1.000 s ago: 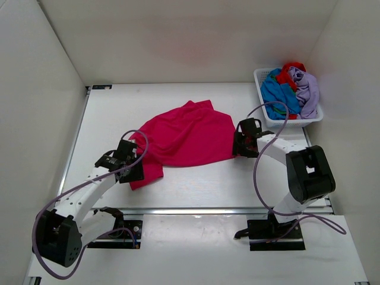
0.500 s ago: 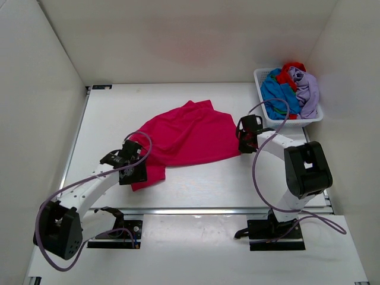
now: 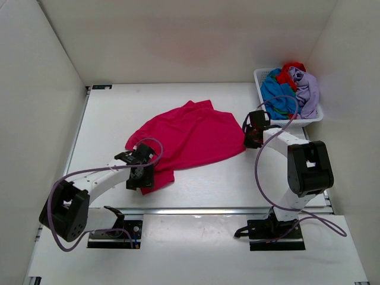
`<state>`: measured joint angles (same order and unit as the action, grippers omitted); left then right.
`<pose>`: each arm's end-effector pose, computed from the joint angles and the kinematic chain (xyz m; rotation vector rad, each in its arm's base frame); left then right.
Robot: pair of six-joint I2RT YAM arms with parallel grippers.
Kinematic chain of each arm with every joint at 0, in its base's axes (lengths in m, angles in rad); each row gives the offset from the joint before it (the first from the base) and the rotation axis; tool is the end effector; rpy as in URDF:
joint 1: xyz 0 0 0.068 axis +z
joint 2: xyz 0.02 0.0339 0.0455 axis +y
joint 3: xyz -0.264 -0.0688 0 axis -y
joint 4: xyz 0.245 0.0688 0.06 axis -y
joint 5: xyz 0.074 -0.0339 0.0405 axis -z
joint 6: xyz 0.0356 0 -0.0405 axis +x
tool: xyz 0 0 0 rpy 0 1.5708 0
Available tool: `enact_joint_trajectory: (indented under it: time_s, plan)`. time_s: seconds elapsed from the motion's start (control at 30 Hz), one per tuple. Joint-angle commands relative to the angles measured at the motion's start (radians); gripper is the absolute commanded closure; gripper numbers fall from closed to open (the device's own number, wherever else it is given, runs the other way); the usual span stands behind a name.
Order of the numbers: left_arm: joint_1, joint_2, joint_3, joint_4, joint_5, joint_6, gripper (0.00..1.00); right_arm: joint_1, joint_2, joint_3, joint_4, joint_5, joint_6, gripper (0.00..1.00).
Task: Fold and stack the t-shirts
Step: Flatten out the tshirt
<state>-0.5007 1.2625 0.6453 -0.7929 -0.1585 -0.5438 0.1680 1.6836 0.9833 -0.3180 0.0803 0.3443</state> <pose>0.1710 -0.0872 0.1644 -0.0817 2.9214 0.0838 0.3290 0.0529 0.1706 0.2570 2.5735 0.0853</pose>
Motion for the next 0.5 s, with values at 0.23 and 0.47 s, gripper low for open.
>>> enact_joint_trajectory:
  time_s: [0.23, 0.47]
  plan:
    - [-0.084, 0.015, -0.13, 0.156, 0.03, -0.119, 0.9, -0.001, -0.022, 0.025, 0.031, -0.005, -0.002, 1.0]
    - [-0.006, -0.136, 0.11, 0.002, 0.054, -0.058, 1.0, 0.001, -0.032, 0.034, 0.001, 0.001, -0.007, 1.0]
